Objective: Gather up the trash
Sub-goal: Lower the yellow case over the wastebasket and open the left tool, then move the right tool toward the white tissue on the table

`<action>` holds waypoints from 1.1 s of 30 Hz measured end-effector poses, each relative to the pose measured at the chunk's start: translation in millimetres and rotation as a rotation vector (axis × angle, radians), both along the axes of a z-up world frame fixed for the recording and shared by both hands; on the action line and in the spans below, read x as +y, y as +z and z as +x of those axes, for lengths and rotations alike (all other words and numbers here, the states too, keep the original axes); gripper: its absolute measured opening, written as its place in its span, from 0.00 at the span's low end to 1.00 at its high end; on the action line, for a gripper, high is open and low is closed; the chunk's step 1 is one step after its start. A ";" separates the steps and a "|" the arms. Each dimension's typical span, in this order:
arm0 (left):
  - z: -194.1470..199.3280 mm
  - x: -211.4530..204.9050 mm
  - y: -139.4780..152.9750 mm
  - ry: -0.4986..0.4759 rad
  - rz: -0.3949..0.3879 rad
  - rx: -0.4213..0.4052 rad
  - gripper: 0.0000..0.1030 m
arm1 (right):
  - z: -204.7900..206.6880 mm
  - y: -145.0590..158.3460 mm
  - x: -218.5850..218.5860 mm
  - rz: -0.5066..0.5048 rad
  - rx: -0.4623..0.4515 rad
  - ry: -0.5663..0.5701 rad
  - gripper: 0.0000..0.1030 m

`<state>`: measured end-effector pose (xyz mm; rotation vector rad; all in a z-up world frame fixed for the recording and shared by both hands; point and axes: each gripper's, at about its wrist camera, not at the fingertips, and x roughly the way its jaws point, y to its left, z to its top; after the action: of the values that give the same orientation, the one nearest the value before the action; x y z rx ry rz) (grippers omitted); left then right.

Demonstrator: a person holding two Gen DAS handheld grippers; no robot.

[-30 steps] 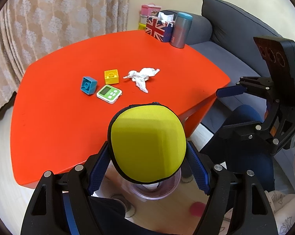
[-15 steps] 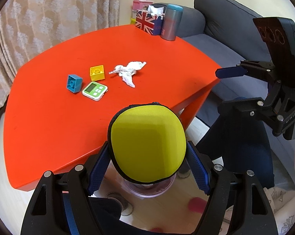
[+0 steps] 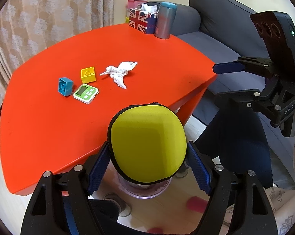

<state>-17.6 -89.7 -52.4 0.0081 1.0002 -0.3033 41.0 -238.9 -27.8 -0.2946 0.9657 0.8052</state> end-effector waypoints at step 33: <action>12.5 42.3 13.7 0.149 0.016 -0.075 0.93 | 20.8 8.4 24.5 -0.037 -0.051 0.004 0.94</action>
<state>-5.1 -47.3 -38.7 -0.0406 0.9235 -0.1573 61.8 -214.3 -19.5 -0.3482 0.9335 0.7808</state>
